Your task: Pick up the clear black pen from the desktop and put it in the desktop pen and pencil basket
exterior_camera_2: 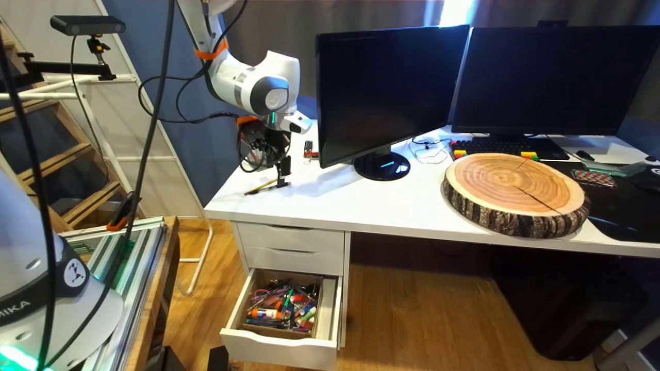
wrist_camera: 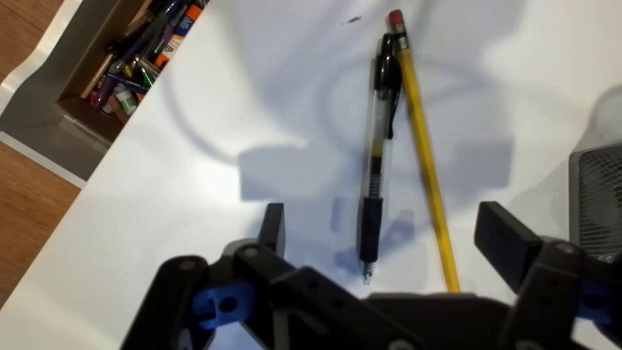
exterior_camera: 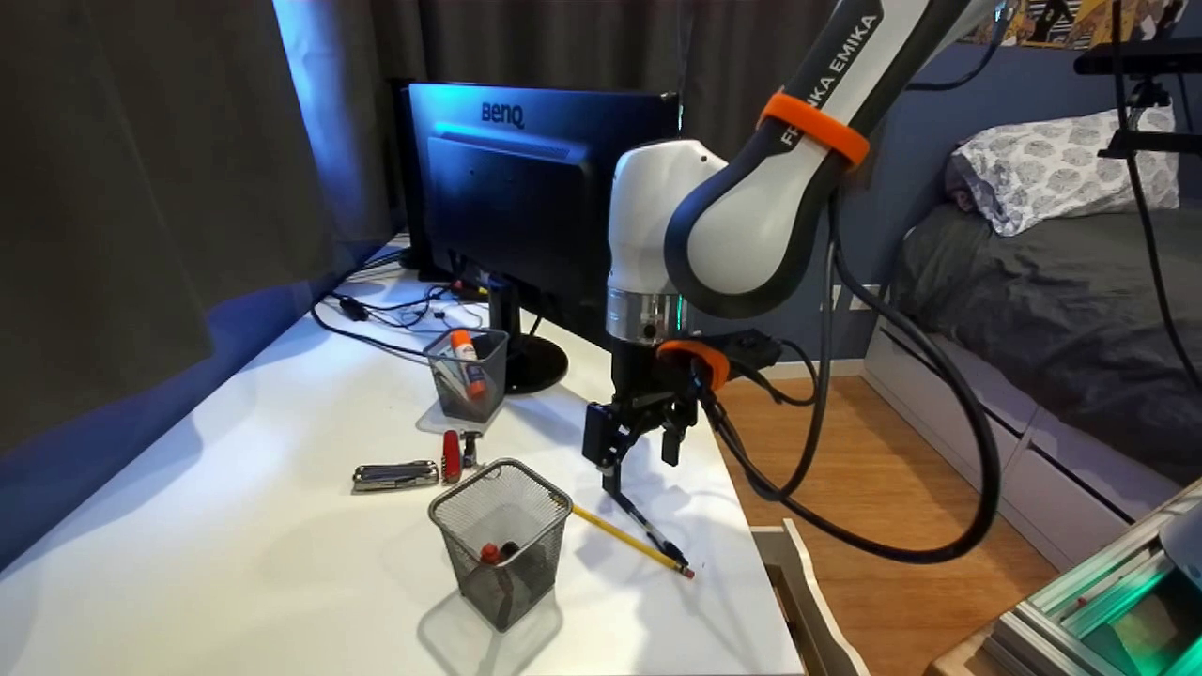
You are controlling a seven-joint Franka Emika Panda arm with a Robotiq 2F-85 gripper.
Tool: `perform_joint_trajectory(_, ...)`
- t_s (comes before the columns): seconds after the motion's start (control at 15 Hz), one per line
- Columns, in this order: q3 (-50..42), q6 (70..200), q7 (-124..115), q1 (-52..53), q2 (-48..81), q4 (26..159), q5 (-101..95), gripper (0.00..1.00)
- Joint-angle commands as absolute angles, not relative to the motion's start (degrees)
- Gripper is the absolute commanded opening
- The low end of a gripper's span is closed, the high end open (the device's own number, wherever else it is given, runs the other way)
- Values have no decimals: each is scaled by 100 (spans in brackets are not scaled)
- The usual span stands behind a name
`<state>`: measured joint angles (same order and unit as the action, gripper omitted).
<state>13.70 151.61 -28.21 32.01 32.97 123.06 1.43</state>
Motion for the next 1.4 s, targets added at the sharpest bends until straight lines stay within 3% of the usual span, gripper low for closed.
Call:
perform_joint_trajectory(0.0, 1194, 14662, -2772, 3402, 3658, 11747, 72, 100)
perform_joint_trajectory(0.53, 1050, 14369, -2786, 3586, 4037, 11254, 39, 100)
perform_joint_trajectory(0.8, 990, 14366, -2773, 3656, 4171, 11114, 56, 87)
perform_joint_trajectory(1.07, 919, 14382, -2800, 3728, 4261, 11024, 49, 88)
perform_joint_trajectory(1.2, 886, 14386, -2807, 3758, 4293, 10993, 46, 67)
perform_joint_trajectory(1.33, 850, 14386, -2813, 3784, 4303, 10986, 40, 54)
